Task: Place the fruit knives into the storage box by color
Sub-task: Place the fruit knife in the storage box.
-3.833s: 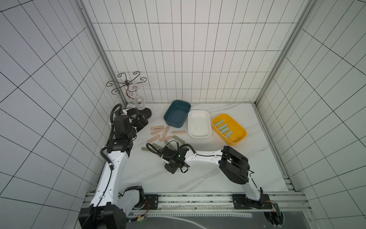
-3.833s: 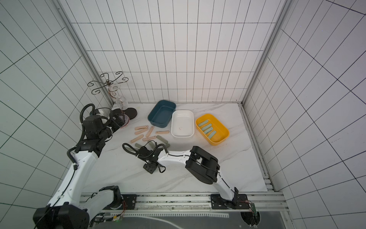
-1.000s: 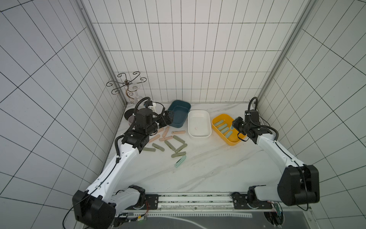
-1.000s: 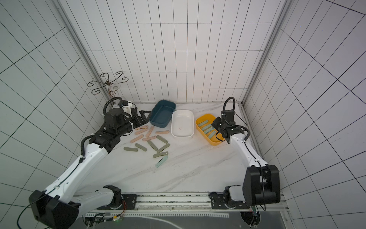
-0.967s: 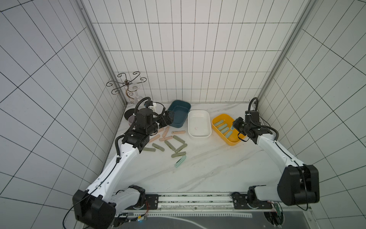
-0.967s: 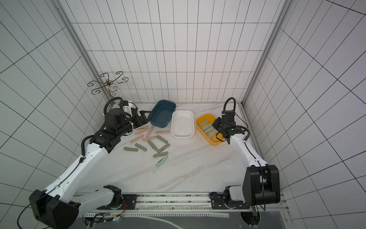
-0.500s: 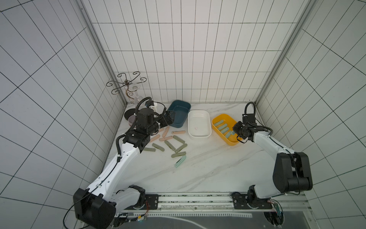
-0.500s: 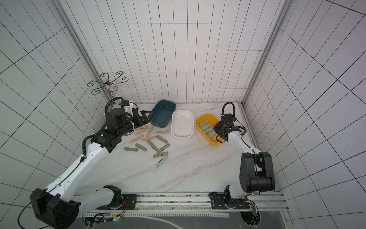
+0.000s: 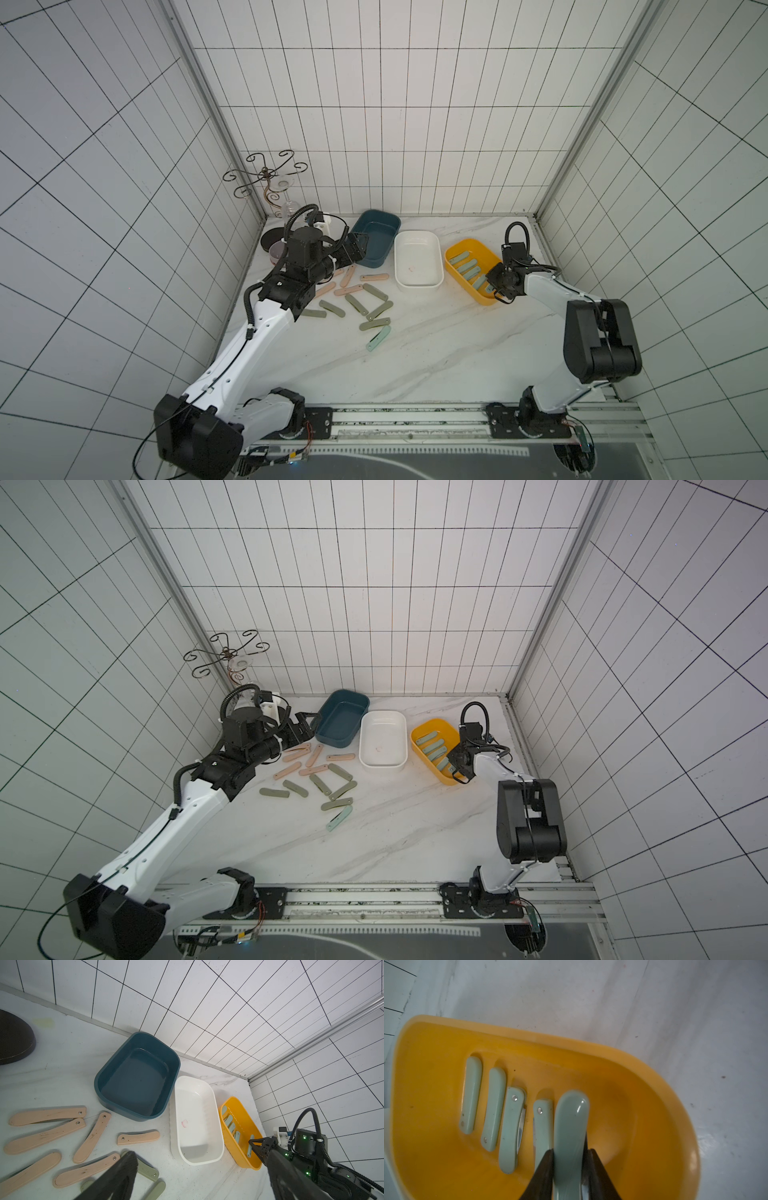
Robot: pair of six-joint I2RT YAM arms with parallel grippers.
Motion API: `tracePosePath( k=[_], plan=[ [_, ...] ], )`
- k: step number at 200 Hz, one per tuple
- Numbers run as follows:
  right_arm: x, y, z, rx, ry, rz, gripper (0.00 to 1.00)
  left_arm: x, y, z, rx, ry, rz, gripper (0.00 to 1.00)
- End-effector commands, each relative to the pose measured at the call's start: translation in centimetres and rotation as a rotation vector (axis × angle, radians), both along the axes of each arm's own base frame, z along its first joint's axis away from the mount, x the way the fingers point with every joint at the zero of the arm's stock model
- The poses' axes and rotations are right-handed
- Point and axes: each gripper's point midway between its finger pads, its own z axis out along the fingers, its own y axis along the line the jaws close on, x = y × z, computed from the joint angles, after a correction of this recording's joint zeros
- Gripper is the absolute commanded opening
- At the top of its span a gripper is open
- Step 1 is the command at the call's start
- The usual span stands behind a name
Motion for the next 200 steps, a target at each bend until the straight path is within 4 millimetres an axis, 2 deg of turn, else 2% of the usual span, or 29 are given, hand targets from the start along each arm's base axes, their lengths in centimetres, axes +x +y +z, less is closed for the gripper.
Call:
tracePosePath(
  k=[1,56,60,79,134,166,200],
  plan=[
    [-1.0,-1.1,-1.2,-0.032,0.062,-0.037,0.29,-0.1,-0.1,0.8,-0.012,-0.030,-0.002,0.97],
    [-0.5,-1.3,-1.8,-0.044,0.077,-0.053,0.31,0.1,-0.1,0.9,-0.007,-0.036,-0.003,0.97],
    [-1.1,-1.4,-2.2,-0.047,0.104,-0.053,0.31,0.0,-0.1,0.9,-0.007,-0.035,-0.003,0.97],
    [-1.1,-1.6,-2.4,-0.058,0.118,-0.062,0.32,0.1,-0.1,0.8,-0.004,-0.036,-0.001,0.97],
    [-0.7,-1.7,-2.8,-0.063,0.137,-0.068,0.43,0.3,-0.1,0.8,-0.001,-0.038,0.000,0.97],
    [0.1,-1.7,-1.2,-0.068,0.095,-0.059,0.49,0.3,-0.1,0.9,-0.002,-0.039,0.000,0.97],
    [1.4,-1.4,1.8,-0.058,0.008,-0.043,0.56,0.4,-0.2,0.9,-0.006,-0.035,0.000,0.97]
  ],
)
